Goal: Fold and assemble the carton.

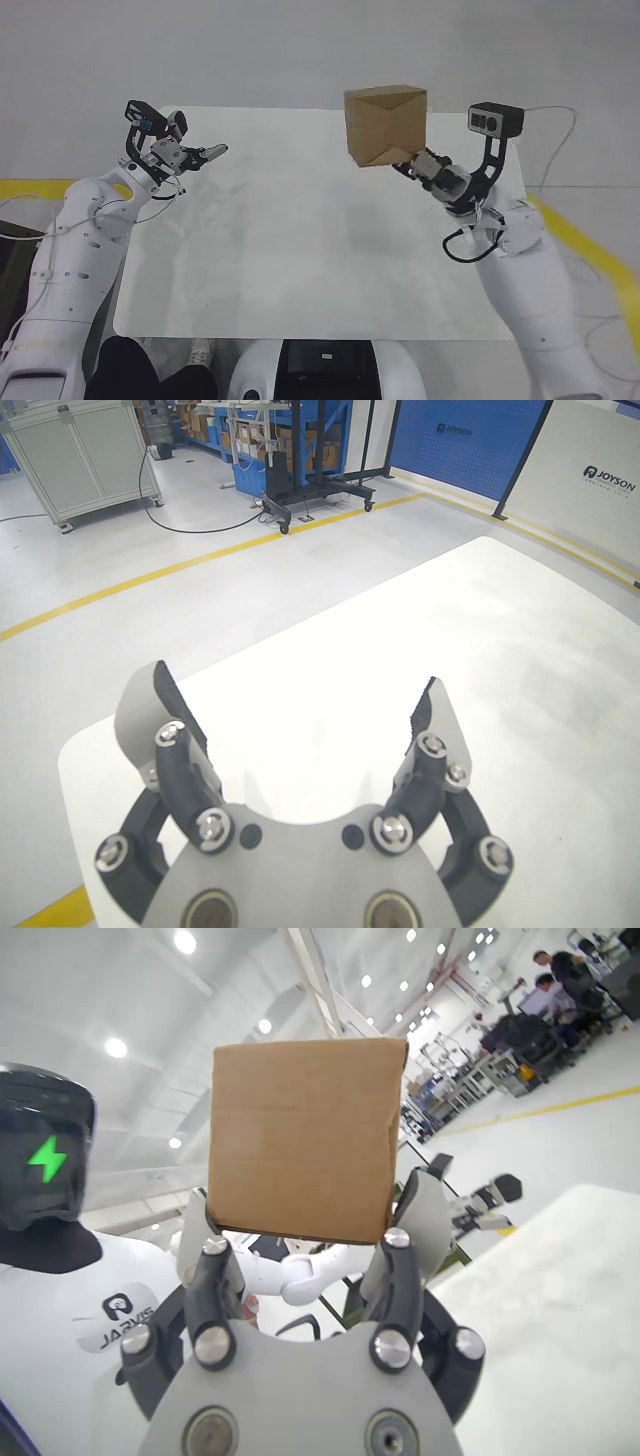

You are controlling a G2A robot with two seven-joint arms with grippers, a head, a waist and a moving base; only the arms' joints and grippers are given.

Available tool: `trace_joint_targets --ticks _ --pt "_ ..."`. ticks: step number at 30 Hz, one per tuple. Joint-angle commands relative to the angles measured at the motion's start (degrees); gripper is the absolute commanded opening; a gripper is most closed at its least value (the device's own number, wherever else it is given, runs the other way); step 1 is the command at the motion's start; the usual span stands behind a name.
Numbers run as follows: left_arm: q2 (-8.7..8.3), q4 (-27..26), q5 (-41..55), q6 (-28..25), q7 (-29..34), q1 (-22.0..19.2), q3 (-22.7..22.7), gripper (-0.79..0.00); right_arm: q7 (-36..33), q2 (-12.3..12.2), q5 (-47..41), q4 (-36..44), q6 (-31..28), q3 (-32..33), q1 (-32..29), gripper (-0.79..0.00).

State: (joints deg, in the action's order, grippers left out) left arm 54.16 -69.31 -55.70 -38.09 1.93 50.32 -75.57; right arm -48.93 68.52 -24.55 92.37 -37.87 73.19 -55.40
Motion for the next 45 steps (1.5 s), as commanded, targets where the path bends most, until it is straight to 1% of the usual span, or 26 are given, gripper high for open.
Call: trace_joint_targets --ticks 1,2,6,9,11,14,18,21,25,28,32,33,36,38,40,41,43,44,45 --pt "0.00 0.0 0.0 0.0 0.0 0.0 0.0 0.000 -1.7 -0.4 6.7 1.0 3.4 0.2 -0.2 -0.785" --pt "0.00 0.0 0.0 0.0 0.0 0.0 0.0 0.000 -2.9 -0.7 11.9 1.9 6.0 0.4 -0.1 -0.785" --pt "0.00 0.0 0.0 0.0 0.0 0.0 0.0 0.000 -6.5 -1.5 25.1 6.4 13.5 0.1 -1.4 -0.785" --pt "0.00 0.0 0.0 0.0 0.0 0.0 0.0 0.000 -8.4 -2.0 31.4 8.8 16.9 -0.4 -2.6 -0.785" --pt "0.00 0.0 0.0 0.0 0.0 0.0 0.0 0.000 -8.9 -2.2 33.3 9.5 17.6 -0.7 -3.2 -0.785" --pt "0.00 0.0 0.0 0.0 0.0 0.0 0.0 0.000 -10.3 -2.6 40.1 10.1 19.2 -1.2 -3.7 -0.785" --pt "0.00 0.0 0.0 0.0 0.0 0.0 0.0 0.000 -11.9 -3.2 52.3 11.0 21.3 -2.9 -4.3 -0.785" --pt "0.00 0.0 0.0 0.0 0.0 0.0 0.0 0.000 -9.3 -3.3 57.1 11.6 23.0 -3.7 -5.4 -0.785" --pt "0.00 0.0 0.0 0.0 0.0 0.0 0.0 0.000 -8.3 -3.5 66.6 12.9 25.7 -5.5 -6.8 -0.785" --pt "0.00 0.0 0.0 0.0 0.0 0.0 0.0 0.000 -7.8 -3.5 71.9 12.6 27.0 -7.7 -7.3 -0.785" --pt "0.00 0.0 0.0 0.0 0.0 0.0 0.0 0.000 -5.9 -3.2 73.4 11.0 28.0 -9.4 -7.3 -0.785" --pt "0.00 0.0 0.0 0.0 0.0 0.0 0.0 0.000 -5.9 -3.2 74.1 10.7 28.2 -9.9 -7.0 -0.727" --pt "0.00 0.0 0.0 0.0 0.0 0.0 0.0 0.000 -5.3 -2.9 74.5 9.6 28.6 -10.9 -6.5 -0.591" --pt "0.00 0.0 0.0 0.0 0.0 0.0 0.0 0.000 -5.3 -2.8 74.5 8.6 28.7 -11.4 -6.1 -0.474" --pt "0.00 0.0 0.0 0.0 0.0 0.0 0.0 0.000 -5.1 -2.8 74.4 7.8 28.7 -11.7 -5.8 -0.486" --pt "0.00 0.0 0.0 0.0 0.0 0.0 0.0 0.000 -5.0 -2.7 74.1 7.4 28.8 -11.7 -5.8 -0.480" --pt "0.00 0.0 0.0 0.0 0.0 0.0 0.0 0.000 -4.8 -2.7 74.1 7.0 28.8 -11.8 -5.8 -0.416" --pt "0.00 0.0 0.0 0.0 0.0 0.0 0.0 0.000 -4.8 -2.7 73.9 7.0 28.9 -11.8 -5.8 -0.058" --pt "0.00 0.0 0.0 0.0 0.0 0.0 0.0 0.000 -4.8 -2.7 73.9 6.9 28.9 -11.8 -5.8 0.000"
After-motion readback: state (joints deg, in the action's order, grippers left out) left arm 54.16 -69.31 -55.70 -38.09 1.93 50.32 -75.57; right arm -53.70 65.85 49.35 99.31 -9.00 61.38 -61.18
